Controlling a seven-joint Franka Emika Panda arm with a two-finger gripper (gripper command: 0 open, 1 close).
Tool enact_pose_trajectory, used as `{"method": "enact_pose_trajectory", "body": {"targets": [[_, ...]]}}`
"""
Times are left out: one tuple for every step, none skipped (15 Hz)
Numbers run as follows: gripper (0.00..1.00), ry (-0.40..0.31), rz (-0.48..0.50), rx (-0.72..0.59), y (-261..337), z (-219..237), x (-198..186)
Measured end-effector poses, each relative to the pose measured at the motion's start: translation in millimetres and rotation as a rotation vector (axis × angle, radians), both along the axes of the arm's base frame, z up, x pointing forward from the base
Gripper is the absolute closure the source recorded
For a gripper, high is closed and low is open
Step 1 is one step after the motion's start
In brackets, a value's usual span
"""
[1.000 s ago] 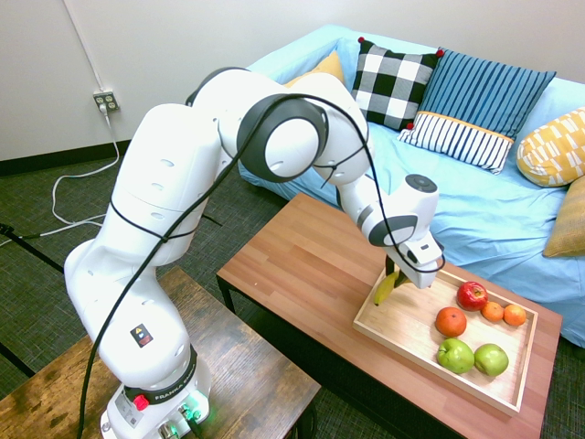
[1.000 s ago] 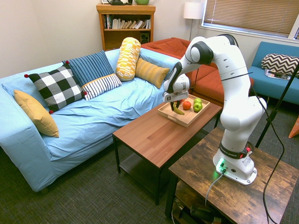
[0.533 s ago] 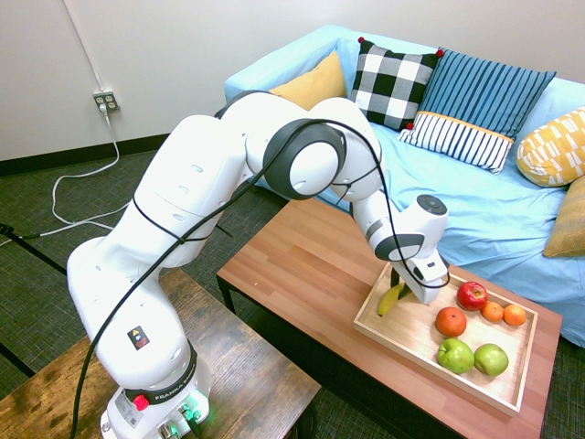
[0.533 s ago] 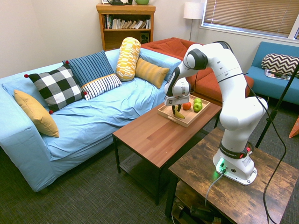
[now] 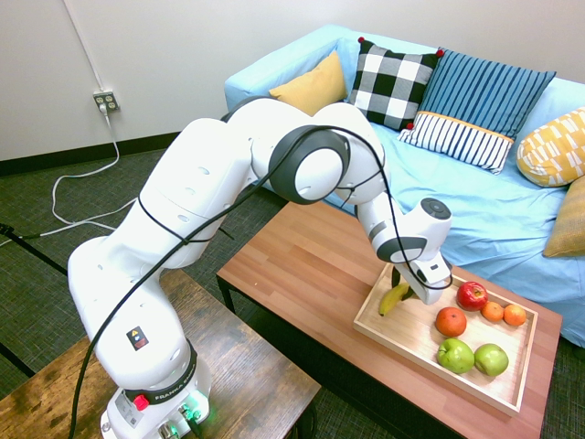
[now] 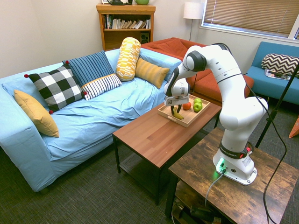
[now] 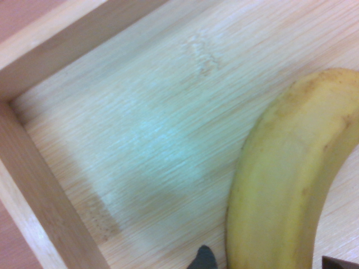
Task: Put banana in the tray
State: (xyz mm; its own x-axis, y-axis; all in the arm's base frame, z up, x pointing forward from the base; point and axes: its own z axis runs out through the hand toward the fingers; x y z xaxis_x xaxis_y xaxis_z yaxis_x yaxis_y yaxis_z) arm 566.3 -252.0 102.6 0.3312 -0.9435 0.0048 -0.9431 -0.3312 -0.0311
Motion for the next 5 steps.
{"method": "enact_pose_trajectory", "body": {"targets": [[0.00, -0.003, 0.006, 0.002, -0.1, 0.9, 0.2], [0.00, -0.011, 0.011, 0.002, -1.0, 5.5, 0.9], [0.00, -0.022, 0.012, 0.000, -2.3, 13.7, 1.5], [0.00, -0.034, 0.009, -0.002, -3.3, 24.4, 0.8], [0.00, -0.047, 0.005, -0.003, -3.7, 38.5, -1.3]]}}
